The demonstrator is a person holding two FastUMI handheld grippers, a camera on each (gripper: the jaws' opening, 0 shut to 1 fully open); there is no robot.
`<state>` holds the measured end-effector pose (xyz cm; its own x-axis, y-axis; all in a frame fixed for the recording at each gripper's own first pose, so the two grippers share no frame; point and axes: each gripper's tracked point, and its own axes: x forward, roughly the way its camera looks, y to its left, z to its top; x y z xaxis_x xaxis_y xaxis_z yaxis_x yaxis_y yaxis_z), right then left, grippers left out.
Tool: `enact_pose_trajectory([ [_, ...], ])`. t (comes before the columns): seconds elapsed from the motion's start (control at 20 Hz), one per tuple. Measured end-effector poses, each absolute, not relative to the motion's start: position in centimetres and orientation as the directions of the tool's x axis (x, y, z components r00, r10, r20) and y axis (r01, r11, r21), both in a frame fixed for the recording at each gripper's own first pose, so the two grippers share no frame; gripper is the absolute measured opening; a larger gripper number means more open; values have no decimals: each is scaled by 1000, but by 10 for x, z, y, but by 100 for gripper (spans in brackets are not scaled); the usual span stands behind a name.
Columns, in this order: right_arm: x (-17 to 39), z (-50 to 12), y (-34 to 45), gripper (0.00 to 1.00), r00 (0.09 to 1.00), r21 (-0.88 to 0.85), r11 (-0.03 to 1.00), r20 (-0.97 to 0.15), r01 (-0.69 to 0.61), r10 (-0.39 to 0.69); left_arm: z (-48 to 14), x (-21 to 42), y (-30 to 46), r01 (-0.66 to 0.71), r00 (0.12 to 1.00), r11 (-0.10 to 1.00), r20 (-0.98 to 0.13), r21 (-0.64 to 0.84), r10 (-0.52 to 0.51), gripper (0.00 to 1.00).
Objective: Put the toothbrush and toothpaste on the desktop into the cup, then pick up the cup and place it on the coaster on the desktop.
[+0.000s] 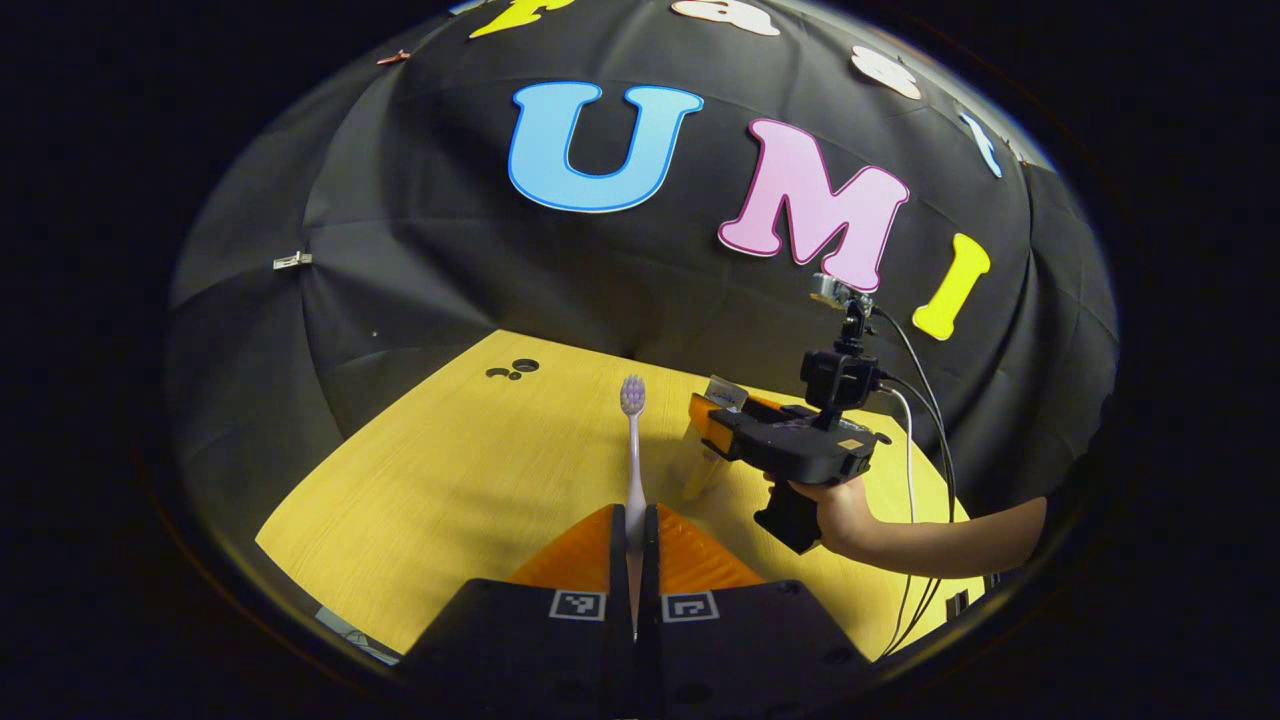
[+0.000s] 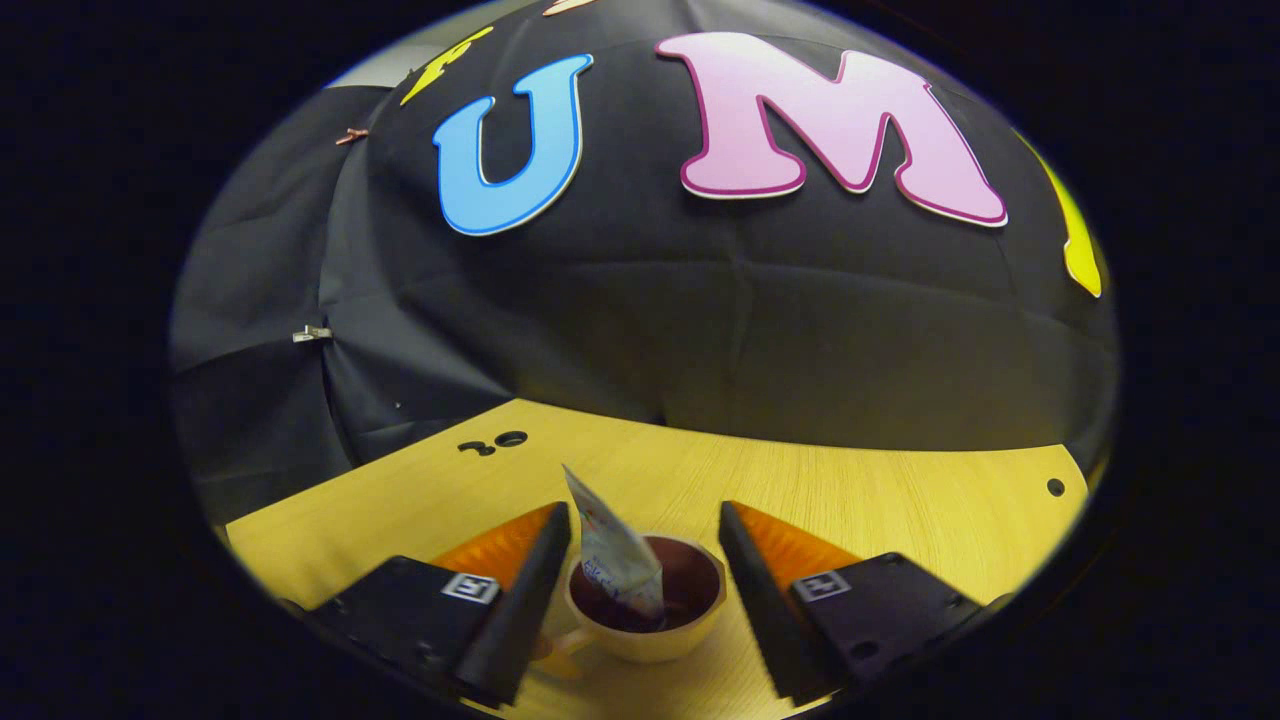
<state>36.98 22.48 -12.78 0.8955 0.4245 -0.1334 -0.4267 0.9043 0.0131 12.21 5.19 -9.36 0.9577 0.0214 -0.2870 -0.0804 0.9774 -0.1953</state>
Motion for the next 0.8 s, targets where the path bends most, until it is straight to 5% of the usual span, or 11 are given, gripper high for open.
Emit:
enact_pose_trajectory([
  [0.05, 366, -120, 221, 100, 896, 22, 904, -125, -426, 425, -93, 124, 50, -82, 958, 976, -285, -204, 21, 11],
  [0.8, 292, -80, 98, 98, 913, 55, 926, -151, -375, 378, -26, 237, 10, 49, 998, 945, -13, -323, -56, 6],
])
